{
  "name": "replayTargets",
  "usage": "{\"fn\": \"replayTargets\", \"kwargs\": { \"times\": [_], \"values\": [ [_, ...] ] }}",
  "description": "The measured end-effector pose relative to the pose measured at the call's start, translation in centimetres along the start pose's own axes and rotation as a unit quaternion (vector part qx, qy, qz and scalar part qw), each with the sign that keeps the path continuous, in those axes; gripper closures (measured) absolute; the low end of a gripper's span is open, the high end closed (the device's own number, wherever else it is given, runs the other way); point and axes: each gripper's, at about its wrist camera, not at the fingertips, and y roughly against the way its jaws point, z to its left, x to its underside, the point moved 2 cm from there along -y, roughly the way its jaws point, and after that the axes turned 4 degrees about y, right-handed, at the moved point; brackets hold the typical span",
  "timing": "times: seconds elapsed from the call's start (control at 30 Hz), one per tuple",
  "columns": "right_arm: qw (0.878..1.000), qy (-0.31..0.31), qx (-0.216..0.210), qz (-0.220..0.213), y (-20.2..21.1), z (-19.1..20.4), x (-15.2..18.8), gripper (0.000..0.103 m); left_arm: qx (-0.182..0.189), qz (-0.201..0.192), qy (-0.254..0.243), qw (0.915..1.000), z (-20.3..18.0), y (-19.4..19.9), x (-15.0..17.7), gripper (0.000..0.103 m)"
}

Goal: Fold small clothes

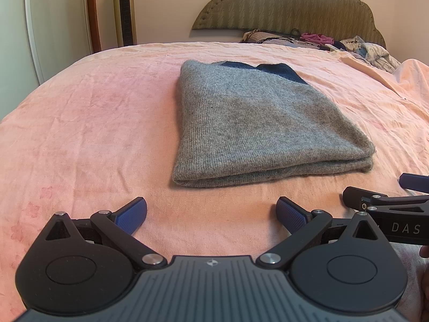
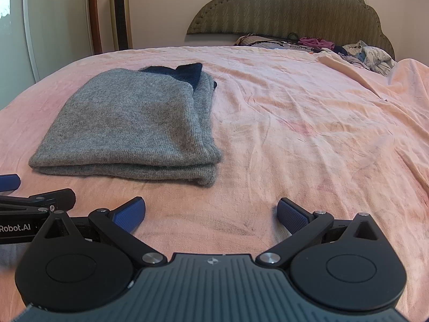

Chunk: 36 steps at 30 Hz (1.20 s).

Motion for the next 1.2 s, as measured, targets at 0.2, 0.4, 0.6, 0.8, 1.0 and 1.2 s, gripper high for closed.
{"fn": "replayTargets", "kwargs": {
  "times": [0.2,0.4,0.6,0.8,1.0,1.2],
  "values": [
    [1.0,0.0,0.0,0.0,0.0,0.0,0.0,0.0,0.0,0.0,0.0,1.0,-0.01,0.0,0.0,0.0],
    [1.0,0.0,0.0,0.0,-0.01,0.0,-0.01,0.0,0.0,0.0,0.0,1.0,0.01,0.02,0.01,0.0],
    [1.0,0.0,0.0,0.0,0.01,0.0,0.0,0.0,0.0,0.0,0.001,1.0,0.04,0.05,0.02,0.0],
    [1.0,0.0,0.0,0.0,0.0,0.0,0.0,0.0,0.001,0.0,0.001,1.0,0.01,0.06,0.01,0.0],
    [1.0,0.0,0.0,0.0,0.01,0.0,0.01,0.0,0.004,0.002,-0.001,1.0,0.04,-0.04,-0.16,0.0],
    [1.0,0.0,0.0,0.0,0.0,0.0,0.01,0.0,0.005,0.004,-0.004,1.0,0.17,-0.15,-0.3,0.0]
  ]
}}
